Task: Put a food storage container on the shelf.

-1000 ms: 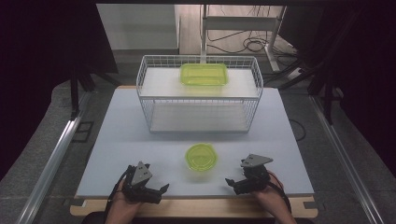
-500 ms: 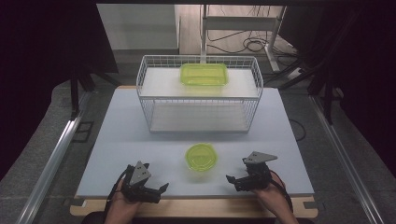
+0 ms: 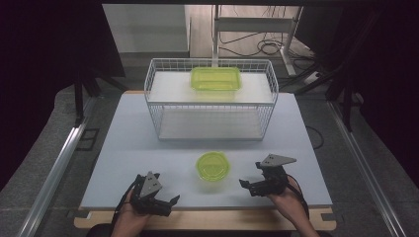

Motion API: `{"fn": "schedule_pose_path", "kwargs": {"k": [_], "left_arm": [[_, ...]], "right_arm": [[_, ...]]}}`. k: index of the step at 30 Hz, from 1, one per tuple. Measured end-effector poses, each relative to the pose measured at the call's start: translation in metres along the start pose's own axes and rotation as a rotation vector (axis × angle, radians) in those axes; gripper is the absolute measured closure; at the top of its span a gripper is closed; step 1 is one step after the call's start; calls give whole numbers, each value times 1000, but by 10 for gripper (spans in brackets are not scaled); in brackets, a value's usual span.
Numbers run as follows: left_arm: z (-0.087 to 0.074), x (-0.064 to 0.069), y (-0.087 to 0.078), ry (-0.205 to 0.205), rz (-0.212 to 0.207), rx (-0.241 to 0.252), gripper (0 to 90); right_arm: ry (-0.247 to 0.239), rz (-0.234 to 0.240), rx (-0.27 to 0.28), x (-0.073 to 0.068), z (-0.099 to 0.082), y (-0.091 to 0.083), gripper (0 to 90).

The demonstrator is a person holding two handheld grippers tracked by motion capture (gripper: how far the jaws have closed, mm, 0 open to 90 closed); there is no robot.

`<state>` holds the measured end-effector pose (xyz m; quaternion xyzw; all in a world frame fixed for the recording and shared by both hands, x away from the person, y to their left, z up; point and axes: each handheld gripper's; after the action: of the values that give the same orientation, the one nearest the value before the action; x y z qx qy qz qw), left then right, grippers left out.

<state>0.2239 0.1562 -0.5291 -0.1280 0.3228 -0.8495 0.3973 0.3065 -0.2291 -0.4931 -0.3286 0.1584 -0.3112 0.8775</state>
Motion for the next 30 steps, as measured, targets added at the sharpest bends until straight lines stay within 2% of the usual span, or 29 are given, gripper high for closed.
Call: {"fn": "schedule_pose_path", "kwargs": {"k": [5, 11, 14, 20, 25, 30], "left_arm": [[0, 1, 1, 9, 2, -9, 17], [0, 1, 2, 14, 9, -14, 17], [0, 1, 2, 15, 9, -16, 17], [0, 1, 1, 19, 10, -20, 18], [0, 2, 2, 23, 16, -23, 18], [0, 2, 1, 37, 27, -31, 19]], "right_arm": [[57, 23, -6, 5, 12, 0, 66], [64, 42, -16, 8, 29, 3, 38], [86, 65, -10, 9, 38, 7, 44], [110, 110, -40, 11, 53, 17, 171], [151, 193, -73, 17, 63, 29, 285], [187, 235, -104, 21, 71, 45, 398]]}}
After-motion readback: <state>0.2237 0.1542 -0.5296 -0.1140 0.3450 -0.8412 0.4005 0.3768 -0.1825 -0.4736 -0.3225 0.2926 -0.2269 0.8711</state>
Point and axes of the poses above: each handheld gripper's, and its own axes: y roughly forward along the jaws, z roughly out of its top, x roughly to its right, and after that the axes turned 3 degrees about -x, right-handed
